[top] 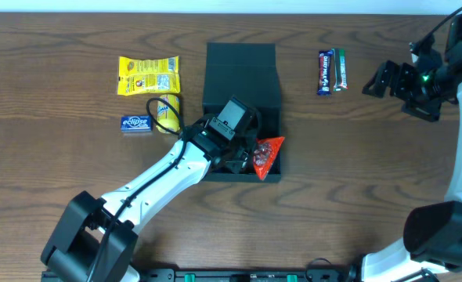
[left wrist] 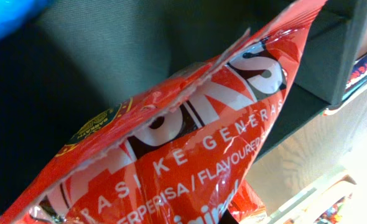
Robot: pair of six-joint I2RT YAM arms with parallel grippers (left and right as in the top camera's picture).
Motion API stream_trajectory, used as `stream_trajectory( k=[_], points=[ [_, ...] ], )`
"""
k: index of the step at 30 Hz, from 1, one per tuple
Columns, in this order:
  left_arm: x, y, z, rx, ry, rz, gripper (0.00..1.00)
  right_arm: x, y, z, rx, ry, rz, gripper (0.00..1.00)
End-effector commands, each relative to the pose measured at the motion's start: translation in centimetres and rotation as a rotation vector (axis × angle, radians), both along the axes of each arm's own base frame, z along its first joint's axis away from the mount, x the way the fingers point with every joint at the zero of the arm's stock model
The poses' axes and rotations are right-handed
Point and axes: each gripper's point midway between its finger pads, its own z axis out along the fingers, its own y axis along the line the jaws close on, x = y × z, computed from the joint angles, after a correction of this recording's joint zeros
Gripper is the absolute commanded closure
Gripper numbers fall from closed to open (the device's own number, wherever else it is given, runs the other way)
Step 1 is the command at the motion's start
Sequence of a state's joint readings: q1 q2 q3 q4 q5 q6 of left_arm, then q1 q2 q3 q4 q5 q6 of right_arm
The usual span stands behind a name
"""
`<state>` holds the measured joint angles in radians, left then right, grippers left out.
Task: Pack container
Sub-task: 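Lower the red bag into the box beside the Oreo and release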
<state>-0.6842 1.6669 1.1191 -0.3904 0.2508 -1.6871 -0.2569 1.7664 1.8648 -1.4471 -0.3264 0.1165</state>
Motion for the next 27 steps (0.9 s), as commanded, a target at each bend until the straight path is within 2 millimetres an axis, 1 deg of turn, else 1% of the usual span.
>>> stream_trajectory(
  k=[1,5,11,16,17,19,20,22,23,27],
  points=[
    [0.4,0.1,-0.1,-0.005,0.004,0.047,0.94,-0.1,0.1,0.5,0.005,-0.019,0.018,0.01],
    [0.4,0.1,-0.1,-0.026,0.038,0.105,0.94,-0.1,0.1,0.5,0.006,-0.018,0.018,0.01],
    [0.2,0.1,-0.1,-0.041,0.069,0.148,0.94,-0.1,0.1,0.5,0.006,-0.019,0.018,0.02],
    [0.0,-0.1,-0.1,-0.058,0.097,0.192,0.94,-0.1,0.1,0.5,0.006,-0.019,0.018,0.01],
    [0.0,-0.2,-0.1,-0.061,0.102,0.199,0.91,-0.1,0.1,0.5,0.005,-0.019,0.018,0.01],
    [0.0,-0.3,-0.1,-0.063,0.100,0.198,0.67,-0.1,0.1,0.5,0.005,-0.018,0.018,0.01],
    [0.0,-0.3,0.0,-0.063,0.096,0.192,0.50,-0.1,0.1,0.5,0.005,-0.018,0.018,0.01],
    [0.5,-0.7,0.3,-0.067,0.048,0.144,0.02,-0.1,0.1,0.5,0.005,-0.018,0.018,0.01],
    [0.9,-0.9,0.7,-0.073,0.014,0.115,0.04,-0.1,0.1,0.5,0.005,-0.018,0.018,0.01],
    [2.7,-3.0,3.3,-0.137,-0.177,-0.041,0.05,-0.1,0.1,0.5,0.006,-0.018,0.018,0.01]
  ],
)
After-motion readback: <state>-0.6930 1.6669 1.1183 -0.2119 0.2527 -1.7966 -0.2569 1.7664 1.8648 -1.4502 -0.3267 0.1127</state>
